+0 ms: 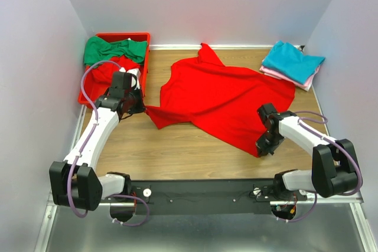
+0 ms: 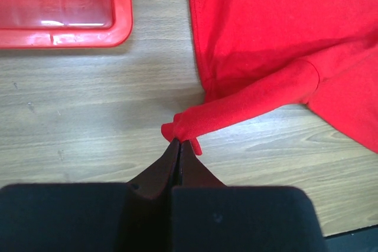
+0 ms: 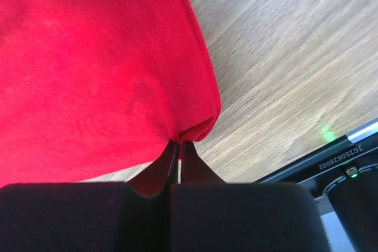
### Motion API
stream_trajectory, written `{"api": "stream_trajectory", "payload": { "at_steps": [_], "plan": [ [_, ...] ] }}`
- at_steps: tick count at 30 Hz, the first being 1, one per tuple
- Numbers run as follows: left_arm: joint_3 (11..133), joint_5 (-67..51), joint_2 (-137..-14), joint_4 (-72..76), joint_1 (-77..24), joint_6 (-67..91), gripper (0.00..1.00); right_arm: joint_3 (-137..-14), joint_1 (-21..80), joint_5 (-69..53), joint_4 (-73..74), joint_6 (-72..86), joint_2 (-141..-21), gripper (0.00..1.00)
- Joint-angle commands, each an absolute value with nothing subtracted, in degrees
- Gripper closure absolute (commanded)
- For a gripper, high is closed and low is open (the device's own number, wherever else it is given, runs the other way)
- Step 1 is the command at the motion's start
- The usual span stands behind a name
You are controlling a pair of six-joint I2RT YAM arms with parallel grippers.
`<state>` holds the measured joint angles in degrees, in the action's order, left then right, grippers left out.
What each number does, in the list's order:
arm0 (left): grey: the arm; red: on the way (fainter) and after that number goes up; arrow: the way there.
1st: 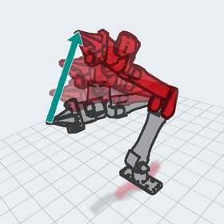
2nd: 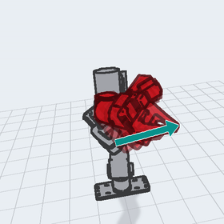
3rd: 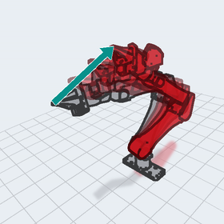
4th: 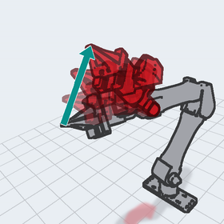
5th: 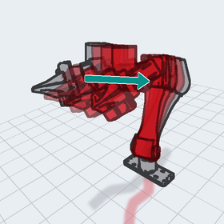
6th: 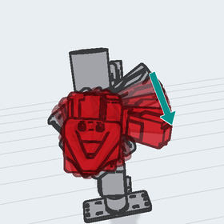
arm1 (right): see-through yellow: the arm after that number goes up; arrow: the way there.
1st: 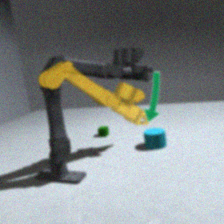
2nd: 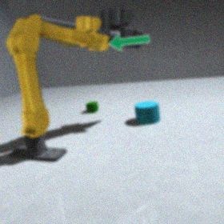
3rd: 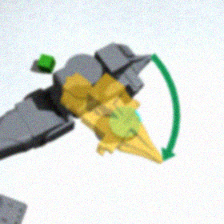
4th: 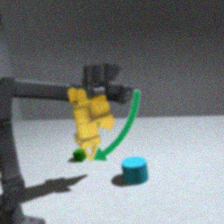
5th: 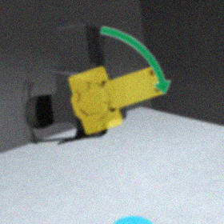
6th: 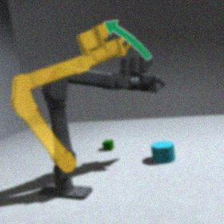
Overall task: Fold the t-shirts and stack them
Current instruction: Fold the tshirt
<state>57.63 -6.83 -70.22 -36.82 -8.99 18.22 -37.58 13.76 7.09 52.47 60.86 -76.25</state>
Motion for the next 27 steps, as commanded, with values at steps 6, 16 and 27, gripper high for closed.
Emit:
{"api": "stream_trajectory", "payload": {
  "at_steps": [6, 16, 27],
  "plan": [
    [57.0, -9.8, -64.8, -41.0, -8.5, 18.8, 1.0, -44.1, 14.8, 6.9, 64.9, 54.6, -68.8, 0.98],
    [53.4, -14.1, -60.1, -44.4, -8.5, 20.6, 1.0, -48.8, 14.9, 5.5, 76.5, 54.1, -61.7, 0.98],
    [50.0, -18.0, -55.6, -45.0, -8.5, 23.9, 1.0, -49.8, 14.8, 2.2, 79.4, 54.5, -57.9, 0.99]
  ]
}}
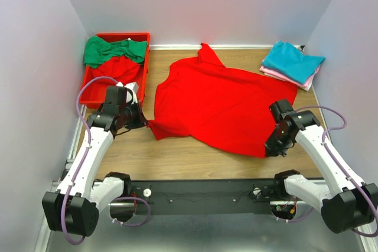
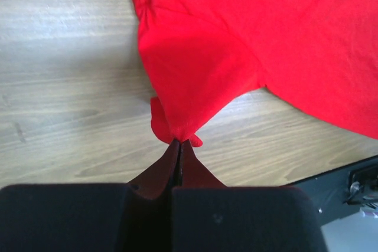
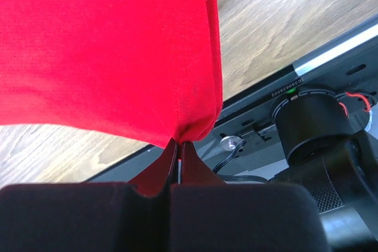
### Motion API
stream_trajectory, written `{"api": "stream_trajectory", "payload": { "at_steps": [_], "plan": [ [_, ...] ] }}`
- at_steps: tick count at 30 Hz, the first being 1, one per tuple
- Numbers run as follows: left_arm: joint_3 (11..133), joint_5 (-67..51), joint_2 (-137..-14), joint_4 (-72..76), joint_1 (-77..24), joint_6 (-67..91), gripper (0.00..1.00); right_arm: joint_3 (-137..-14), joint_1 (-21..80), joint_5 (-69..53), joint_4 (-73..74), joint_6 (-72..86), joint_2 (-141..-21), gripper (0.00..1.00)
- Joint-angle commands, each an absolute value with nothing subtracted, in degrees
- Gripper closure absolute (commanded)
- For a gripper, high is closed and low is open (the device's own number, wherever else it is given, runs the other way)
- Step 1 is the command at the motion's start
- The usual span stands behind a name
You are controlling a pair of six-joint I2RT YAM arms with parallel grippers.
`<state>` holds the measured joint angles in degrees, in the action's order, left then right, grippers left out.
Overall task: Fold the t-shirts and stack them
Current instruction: Fold the tshirt
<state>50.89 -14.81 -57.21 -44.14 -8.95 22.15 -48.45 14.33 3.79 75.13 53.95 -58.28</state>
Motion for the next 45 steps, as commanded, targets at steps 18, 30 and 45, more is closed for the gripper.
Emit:
{"api": "stream_trajectory", "payload": {
  "at_steps": [18, 30, 45],
  "plan": [
    [62.0, -25.7, -74.0, -28.8, -8.5, 26.1, 1.0, -46.8, 14.7, 6.5, 62.1, 56.8, -63.5, 0.99],
    [71.5, -28.6, -86.9, -26.5, -8.5, 24.4, 1.0, -47.8, 12.0, 11.2, 52.2, 54.4, -71.5, 0.99],
    [86.7, -32.8, -100.6, -27.2, -8.5, 23.5, 1.0, -51.2, -1.0, 9.8, 49.2, 46.5, -75.1, 0.99]
  ]
}}
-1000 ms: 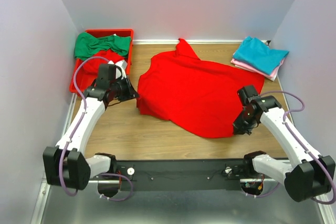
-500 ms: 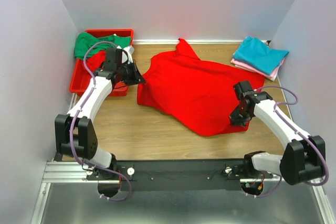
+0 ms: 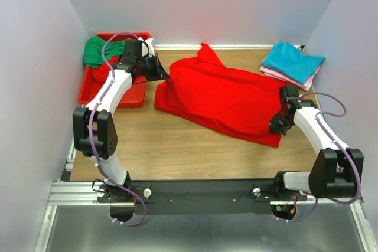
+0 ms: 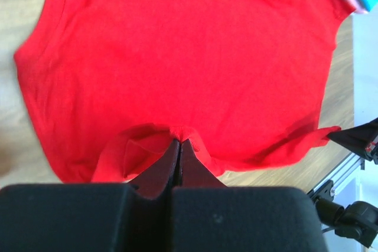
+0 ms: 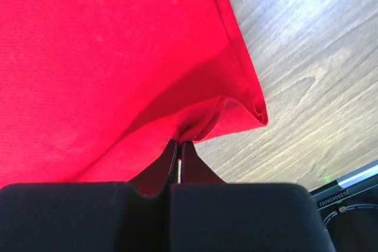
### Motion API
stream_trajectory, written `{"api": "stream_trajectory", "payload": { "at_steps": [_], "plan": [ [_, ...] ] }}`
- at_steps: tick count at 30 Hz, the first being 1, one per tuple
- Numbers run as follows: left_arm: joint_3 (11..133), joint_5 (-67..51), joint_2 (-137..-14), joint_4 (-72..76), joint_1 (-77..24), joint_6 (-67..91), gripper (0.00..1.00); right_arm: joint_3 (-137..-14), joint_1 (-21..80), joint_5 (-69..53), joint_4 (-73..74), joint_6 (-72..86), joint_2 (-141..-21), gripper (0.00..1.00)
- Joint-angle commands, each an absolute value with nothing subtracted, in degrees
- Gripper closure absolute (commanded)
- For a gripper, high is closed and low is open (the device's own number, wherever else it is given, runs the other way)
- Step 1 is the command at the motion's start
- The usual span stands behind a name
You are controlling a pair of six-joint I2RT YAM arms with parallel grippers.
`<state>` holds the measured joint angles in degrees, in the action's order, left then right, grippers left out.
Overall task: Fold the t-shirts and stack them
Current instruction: Fold the tshirt
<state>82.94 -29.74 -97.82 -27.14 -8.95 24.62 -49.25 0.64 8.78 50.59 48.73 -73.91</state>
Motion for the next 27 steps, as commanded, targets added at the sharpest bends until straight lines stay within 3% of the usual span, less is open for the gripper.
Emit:
{"api": "stream_trajectory", "payload": {
  "at_steps": [1, 27],
  "plan": [
    [87.6, -32.8, -101.2, -27.3, -8.5, 23.3, 1.0, -51.4, -1.2, 9.6, 49.1, 46.4, -75.2, 0.99],
    [109.9, -38.0, -119.3, -31.3, -8.8, 22.2, 1.0, -54.6, -5.3, 7.6, 48.4, 44.2, -81.1, 0.99]
  ]
}}
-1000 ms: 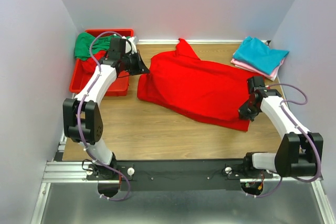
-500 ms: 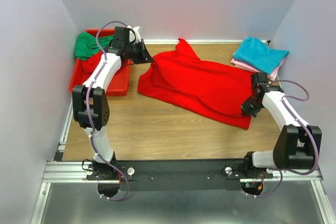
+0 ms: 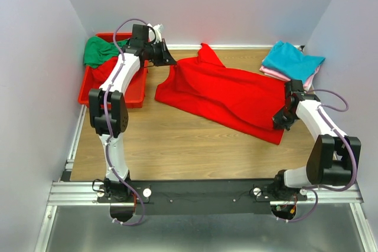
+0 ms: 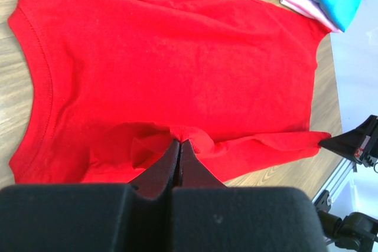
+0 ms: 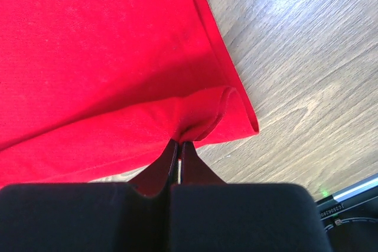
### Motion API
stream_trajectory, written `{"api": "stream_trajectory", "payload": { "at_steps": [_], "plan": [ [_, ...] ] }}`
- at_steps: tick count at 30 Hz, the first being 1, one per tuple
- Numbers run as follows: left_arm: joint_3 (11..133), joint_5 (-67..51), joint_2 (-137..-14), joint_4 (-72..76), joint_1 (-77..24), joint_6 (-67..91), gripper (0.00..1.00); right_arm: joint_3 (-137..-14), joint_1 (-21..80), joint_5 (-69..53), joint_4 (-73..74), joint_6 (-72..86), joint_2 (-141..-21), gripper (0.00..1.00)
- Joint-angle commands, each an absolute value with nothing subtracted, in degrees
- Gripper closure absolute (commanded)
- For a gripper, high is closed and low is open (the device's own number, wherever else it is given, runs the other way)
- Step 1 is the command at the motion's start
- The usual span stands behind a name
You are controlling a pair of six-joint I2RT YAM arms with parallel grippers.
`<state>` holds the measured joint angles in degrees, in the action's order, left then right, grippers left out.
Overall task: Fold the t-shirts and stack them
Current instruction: Fold the tshirt
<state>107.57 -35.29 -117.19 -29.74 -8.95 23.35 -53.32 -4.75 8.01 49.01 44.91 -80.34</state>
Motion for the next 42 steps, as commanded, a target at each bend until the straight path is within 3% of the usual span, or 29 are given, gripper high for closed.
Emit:
{"api": "stream_trajectory", "payload": {
  "at_steps": [1, 10, 11, 13, 14, 17, 19, 21, 22, 31, 42],
  "plan": [
    [110.4, -38.0, -119.6, -31.4, -8.8, 22.1, 1.0, -54.4, -5.3, 8.0, 48.4, 44.1, -81.2, 0.99],
    [113.1, -37.7, -123.0, -29.4, -9.0, 24.0, 1.0, -54.9, -6.1, 10.6, 46.9, 44.9, -82.5, 0.98],
    [113.3, -37.8, -123.2, -28.4, -9.0, 24.7, 0.88, -55.4, -6.2, 10.9, 46.7, 44.8, -82.9, 0.98],
    [113.4, -37.9, -123.4, -24.8, -9.0, 26.3, 0.72, -57.4, -6.8, 11.4, 46.3, 44.8, -84.8, 0.98],
    [113.3, -37.7, -123.5, -23.6, -9.1, 27.8, 0.5, -58.1, -6.9, 11.9, 46.1, 44.8, -85.4, 0.9],
    [113.6, -37.0, -123.1, -20.4, -9.2, 28.9, 0.31, -61.8, -7.2, 12.9, 46.0, 44.8, -88.1, 0.65],
    [113.3, -36.3, -122.7, -20.1, -9.5, 28.5, 0.29, -63.4, -7.6, 14.3, 46.0, 45.0, -88.9, 0.46],
    [111.5, -36.0, -121.6, -20.1, -9.9, 27.2, 0.28, -65.7, -8.1, 15.0, 45.9, 45.1, -89.1, 0.34],
    [110.5, -35.4, -120.9, -20.1, -10.1, 26.6, 0.28, -66.4, -8.3, 15.3, 45.9, 45.1, -89.2, 0.32],
    [89.2, -29.3, -115.0, -17.5, -12.7, 22.4, 0.25, -62.1, -8.0, 5.6, 43.8, 40.5, -83.2, 0.3],
    [79.9, -28.0, -116.6, -11.9, -13.4, 21.7, 0.25, -48.2, -7.8, -5.5, 36.7, 40.2, -82.6, 0.29]
  ]
}}
